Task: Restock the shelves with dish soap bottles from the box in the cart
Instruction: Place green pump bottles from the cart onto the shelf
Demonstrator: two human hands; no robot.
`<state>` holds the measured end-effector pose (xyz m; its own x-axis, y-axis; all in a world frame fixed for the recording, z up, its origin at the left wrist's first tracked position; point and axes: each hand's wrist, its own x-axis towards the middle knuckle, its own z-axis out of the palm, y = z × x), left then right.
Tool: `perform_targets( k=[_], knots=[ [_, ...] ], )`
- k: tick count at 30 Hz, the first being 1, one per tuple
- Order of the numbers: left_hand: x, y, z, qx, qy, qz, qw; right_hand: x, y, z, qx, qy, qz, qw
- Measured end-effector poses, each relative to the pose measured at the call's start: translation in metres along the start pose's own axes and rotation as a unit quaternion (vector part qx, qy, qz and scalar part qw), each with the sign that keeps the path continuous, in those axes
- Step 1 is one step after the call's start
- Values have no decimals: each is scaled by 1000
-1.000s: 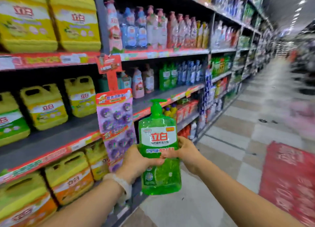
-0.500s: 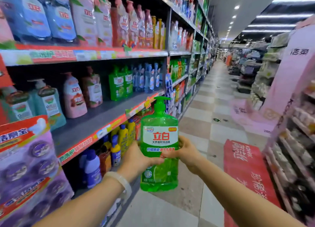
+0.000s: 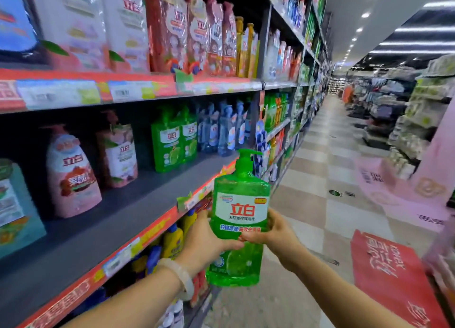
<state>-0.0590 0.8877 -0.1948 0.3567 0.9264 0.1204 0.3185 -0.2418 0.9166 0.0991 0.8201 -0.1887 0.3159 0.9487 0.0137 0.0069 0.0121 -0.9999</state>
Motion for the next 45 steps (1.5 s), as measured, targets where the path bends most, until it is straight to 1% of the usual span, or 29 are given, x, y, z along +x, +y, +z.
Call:
perform_targets(
  k=[6, 9, 12, 18, 22, 26, 29, 33, 36, 38, 40, 42, 45],
  knots=[
    [121, 2, 8, 29, 83, -26, 996, 150, -5, -12, -25, -43, -37, 998],
    [180, 5, 11, 21, 119, -35, 992, 222, -20, -17, -52, -88, -65, 993],
    [233, 3, 11, -5, 179, -44, 983, 287, -32, -14, -70, -136, -87, 984],
    [323, -12, 6, 34, 255, -57, 965, 399, -30, 0, -101, -196, -100, 970],
    [382, -40, 8, 50, 252, -73, 964, 465, -13, 5, -112, -212, -100, 966],
    [423, -58, 14, 76, 255, -107, 958, 526, 1, 9, -144, -240, -126, 952],
    [441, -62, 21, 81, 300, -118, 943, 559, 6, 14, -155, -265, -126, 943],
    [455, -60, 28, 53, 375, -89, 921, 587, 8, 18, -162, -325, -124, 923],
    [464, -68, 34, 78, 412, -69, 905, 608, 10, 19, -152, -356, -115, 915],
    [465, -67, 37, 73, 428, -67, 898, 615, 13, 20, -149, -387, -113, 903],
    [467, -67, 40, 71, 433, -56, 897, 620, 16, 21, -137, -415, -90, 895],
    [468, -64, 44, 47, 428, -65, 900, 623, 21, 23, -121, -433, -70, 891],
    [467, -59, 48, 23, 433, -82, 897, 628, 23, 25, -108, -460, -71, 879]
  ],
)
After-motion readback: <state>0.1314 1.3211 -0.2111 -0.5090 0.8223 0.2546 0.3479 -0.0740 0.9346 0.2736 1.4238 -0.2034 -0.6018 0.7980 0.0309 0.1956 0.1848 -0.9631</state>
